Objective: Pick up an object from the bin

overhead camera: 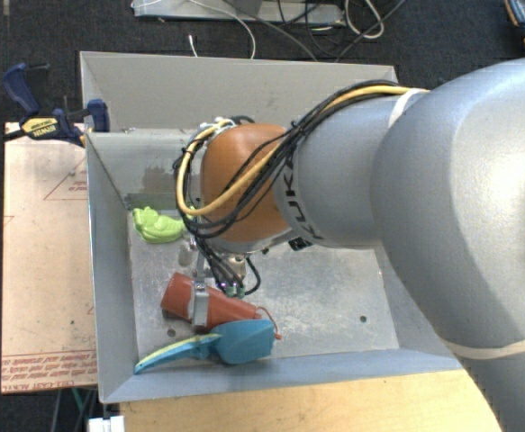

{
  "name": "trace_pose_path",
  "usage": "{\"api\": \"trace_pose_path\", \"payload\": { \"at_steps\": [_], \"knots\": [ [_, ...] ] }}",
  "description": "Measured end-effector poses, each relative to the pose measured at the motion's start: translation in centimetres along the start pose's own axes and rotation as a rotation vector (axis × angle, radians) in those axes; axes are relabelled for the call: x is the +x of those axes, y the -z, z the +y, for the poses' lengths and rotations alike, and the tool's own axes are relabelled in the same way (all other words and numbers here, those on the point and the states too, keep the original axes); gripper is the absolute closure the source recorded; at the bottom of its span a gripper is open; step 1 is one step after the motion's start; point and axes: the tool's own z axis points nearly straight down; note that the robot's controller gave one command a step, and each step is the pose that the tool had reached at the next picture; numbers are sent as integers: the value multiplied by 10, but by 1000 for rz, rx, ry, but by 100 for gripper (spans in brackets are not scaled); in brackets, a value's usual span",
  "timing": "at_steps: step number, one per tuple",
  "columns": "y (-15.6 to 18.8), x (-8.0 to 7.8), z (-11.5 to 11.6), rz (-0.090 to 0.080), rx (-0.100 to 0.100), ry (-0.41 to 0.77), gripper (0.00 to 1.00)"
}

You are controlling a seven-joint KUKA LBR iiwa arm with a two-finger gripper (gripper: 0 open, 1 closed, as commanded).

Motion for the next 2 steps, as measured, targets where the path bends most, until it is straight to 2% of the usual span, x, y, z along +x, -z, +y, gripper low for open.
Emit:
{"api": "trace_pose_path", "payload": {
  "at_steps": [1, 2],
  "knots": [
    [-1, 19, -1, 9, 0, -37, 0],
    [-32, 14, -13, 1, -1, -86, 0]
  ]
}}
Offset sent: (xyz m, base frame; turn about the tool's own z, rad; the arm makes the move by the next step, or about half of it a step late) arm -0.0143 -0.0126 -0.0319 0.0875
